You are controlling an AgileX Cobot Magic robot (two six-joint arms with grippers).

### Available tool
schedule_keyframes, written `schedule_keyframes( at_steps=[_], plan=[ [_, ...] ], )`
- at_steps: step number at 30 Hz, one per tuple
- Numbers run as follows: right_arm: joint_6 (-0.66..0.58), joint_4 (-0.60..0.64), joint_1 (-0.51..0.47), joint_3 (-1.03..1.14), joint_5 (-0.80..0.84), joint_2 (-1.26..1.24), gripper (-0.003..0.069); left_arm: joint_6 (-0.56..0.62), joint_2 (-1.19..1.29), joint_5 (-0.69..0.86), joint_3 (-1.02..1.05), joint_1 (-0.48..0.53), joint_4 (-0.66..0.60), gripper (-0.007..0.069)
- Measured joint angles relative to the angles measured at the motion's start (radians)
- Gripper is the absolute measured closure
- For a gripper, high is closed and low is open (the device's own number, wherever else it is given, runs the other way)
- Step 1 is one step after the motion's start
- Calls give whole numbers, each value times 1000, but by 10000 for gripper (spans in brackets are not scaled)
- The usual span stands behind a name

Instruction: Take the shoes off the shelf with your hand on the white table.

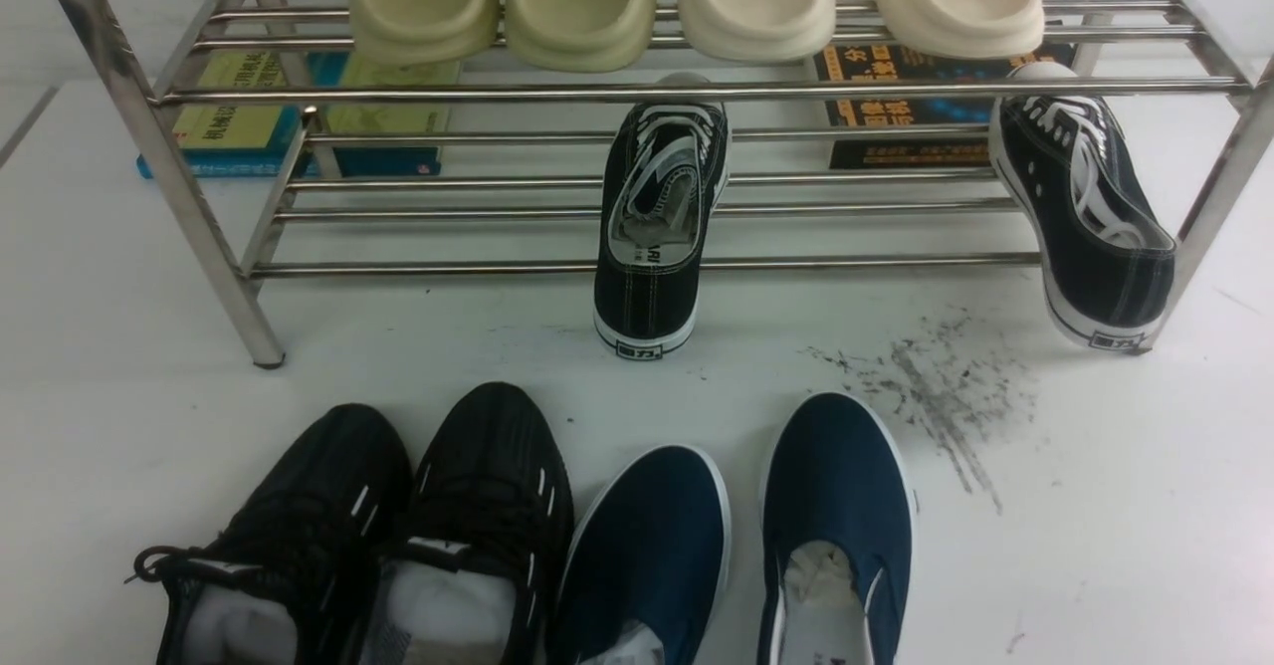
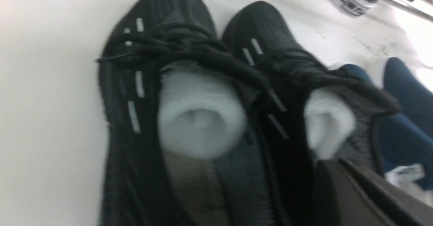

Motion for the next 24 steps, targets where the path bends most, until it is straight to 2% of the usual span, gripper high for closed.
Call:
schedule_keyframes(
  at_steps=[3,7,8,9,12,14,24],
  plan=[
    [0,1,0,0,0,0,421,0,-37,-36,33,4,32,606],
    [0,1,0,0,0,0,421,0,-116,-65,83,63,85,602],
    [0,1,0,0,0,0,421,0,-141,-66,102,126,93,600],
    [0,1,0,0,0,0,421,0,-142,-66,107,134,95,600],
    [0,2,0,0,0,0,421,0,-149,-53,139,268,105,594],
    [0,2,0,0,0,0,421,-1,-149,-48,140,316,127,592],
    [0,2,0,0,0,0,421,-15,-149,-36,140,339,204,583]
  ],
)
